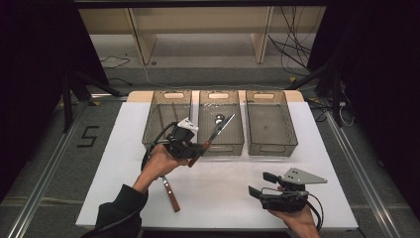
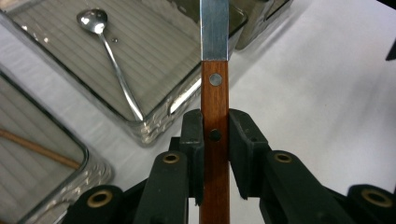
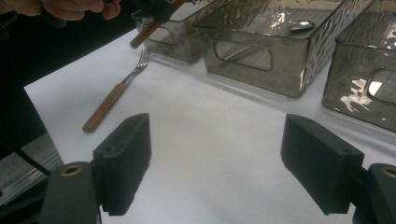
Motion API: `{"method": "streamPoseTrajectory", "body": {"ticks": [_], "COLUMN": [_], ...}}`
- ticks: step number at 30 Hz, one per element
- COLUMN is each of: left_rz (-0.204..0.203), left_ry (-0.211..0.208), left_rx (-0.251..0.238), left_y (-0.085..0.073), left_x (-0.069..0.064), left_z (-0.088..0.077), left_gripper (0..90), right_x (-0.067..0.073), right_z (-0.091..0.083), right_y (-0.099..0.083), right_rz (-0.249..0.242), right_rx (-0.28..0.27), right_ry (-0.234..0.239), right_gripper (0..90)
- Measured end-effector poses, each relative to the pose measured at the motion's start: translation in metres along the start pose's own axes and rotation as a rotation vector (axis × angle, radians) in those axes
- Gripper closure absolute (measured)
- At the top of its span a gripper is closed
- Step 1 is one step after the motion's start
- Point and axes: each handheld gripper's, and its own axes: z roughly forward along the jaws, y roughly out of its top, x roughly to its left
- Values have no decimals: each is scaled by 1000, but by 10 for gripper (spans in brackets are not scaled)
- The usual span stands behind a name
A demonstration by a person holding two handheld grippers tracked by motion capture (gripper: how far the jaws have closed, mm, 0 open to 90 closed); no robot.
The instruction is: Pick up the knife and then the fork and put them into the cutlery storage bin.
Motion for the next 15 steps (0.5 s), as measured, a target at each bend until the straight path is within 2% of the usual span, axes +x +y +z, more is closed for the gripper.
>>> {"method": "streamPoseTrajectory", "body": {"ticks": [3,9,15], "left_rz": [-14,-18,3], "left_ry": [-14,-37,-59], "left_rx": [-25,-44,-55], "left_y": [8,26,51], "left_x": [-1,-6,-17], "left_z": [4,19,31], "left_gripper": [757,757,757], "right_x": [0,0,-1], "right_z": [0,0,-1], "right_y": [0,0,0], "right_rz": [3,1,7], "right_rx": [0,-1,-1], "right_ry": [1,3,5], "right_gripper": [253,253,253]}}
